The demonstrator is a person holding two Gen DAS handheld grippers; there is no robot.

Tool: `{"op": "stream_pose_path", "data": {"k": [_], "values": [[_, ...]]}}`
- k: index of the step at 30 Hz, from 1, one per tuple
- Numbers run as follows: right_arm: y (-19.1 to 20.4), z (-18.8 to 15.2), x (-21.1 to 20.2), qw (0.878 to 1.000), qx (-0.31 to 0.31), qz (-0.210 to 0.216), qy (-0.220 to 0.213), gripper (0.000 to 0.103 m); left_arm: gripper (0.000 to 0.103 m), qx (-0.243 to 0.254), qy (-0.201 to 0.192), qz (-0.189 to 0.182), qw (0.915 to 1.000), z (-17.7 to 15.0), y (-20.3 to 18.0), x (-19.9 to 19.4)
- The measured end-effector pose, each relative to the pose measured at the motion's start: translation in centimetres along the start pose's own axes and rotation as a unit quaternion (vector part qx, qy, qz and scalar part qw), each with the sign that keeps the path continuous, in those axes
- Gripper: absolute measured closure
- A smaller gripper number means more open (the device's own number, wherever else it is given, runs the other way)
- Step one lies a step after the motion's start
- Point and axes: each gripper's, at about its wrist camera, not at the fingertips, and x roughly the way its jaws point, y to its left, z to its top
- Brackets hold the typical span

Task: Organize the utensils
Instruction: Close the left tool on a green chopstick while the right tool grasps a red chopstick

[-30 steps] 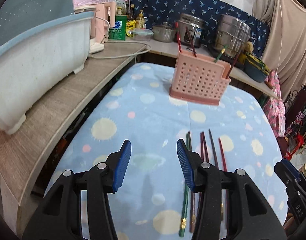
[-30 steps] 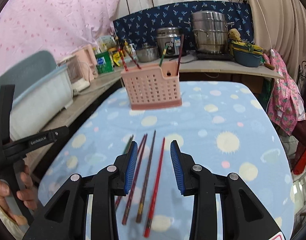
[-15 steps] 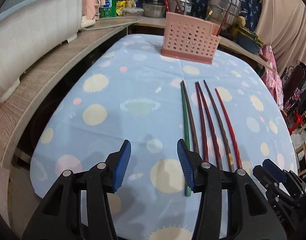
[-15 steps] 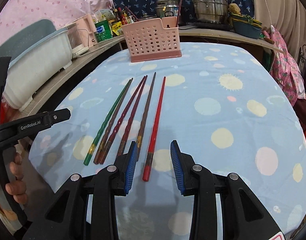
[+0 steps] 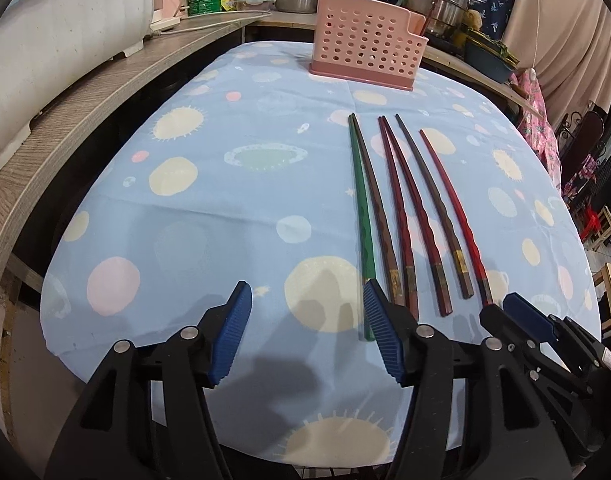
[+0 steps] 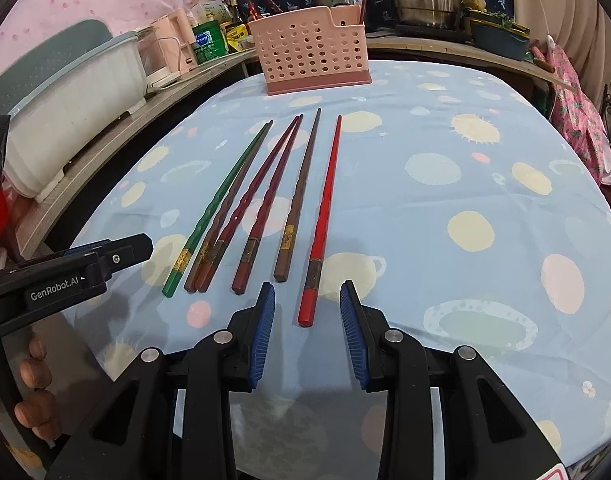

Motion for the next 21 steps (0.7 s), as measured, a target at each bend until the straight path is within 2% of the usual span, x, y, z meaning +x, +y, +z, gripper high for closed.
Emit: {"op": "stream_pose_path", "data": {"k": [11,21], "values": [[-0.1,-0.1,0.3,1.0,0.001,-0.002,-0.001,0.073,0.047,0.018,0.009,-0.019,0.9996,-0.8,-1.4,0.4],[-0.4,0.1,0.6,1.0,-0.002,-0.012,-0.004,0.083,0.049,0.036,0.013,-0.002,0.9993,-1.1,-2.1,1.7]]}}
